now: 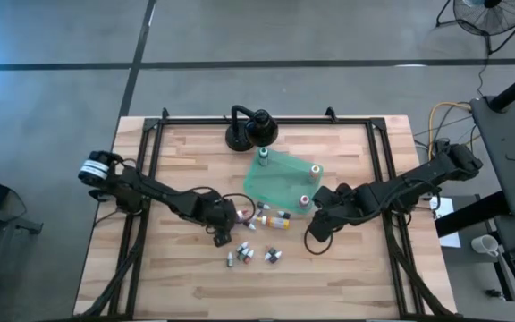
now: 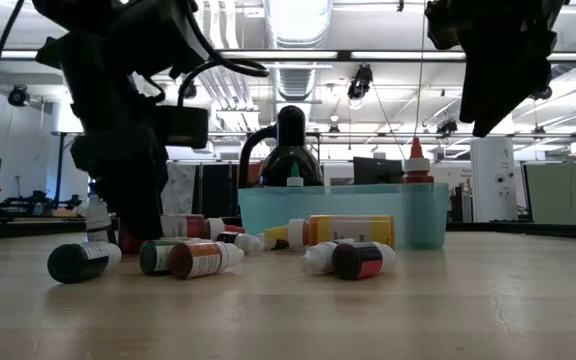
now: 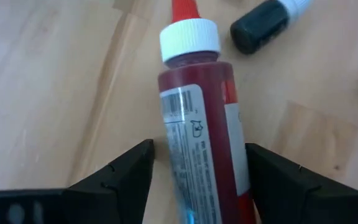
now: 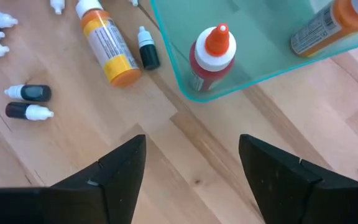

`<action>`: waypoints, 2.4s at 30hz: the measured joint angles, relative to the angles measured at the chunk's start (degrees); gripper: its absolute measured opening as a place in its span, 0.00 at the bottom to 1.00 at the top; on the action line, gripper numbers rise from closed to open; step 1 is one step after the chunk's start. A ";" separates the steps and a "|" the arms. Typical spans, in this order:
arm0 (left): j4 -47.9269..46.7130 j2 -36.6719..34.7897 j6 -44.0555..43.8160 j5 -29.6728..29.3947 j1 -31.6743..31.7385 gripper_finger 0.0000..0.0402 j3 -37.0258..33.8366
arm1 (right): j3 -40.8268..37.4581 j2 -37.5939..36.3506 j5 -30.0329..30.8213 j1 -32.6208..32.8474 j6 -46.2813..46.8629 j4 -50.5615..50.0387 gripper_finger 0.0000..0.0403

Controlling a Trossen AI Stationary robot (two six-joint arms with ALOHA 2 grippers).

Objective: Pick & Place food coloring
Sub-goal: Put the large red food coloring bottle into the bin

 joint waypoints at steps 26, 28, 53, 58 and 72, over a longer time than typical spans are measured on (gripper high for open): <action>1.94 -12.38 19.07 -2.89 0.14 0.27 6.72 | 0.15 -8.50 4.58 0.96 -23.10 18.05 0.52; 4.39 -12.96 24.86 -2.91 0.43 0.27 8.09 | 0.26 -8.20 4.61 0.94 -28.12 21.28 0.52; 14.23 -1.94 33.83 0.70 4.98 0.27 18.59 | 5.46 -1.26 3.93 -2.80 -43.04 22.68 0.52; 15.99 -1.06 34.86 0.96 5.47 0.27 19.32 | 5.44 -1.05 3.89 -2.84 -42.32 22.73 0.52; 17.81 -0.27 34.76 2.24 6.03 0.28 19.39 | 5.42 -1.05 4.44 -3.09 -41.66 22.75 0.52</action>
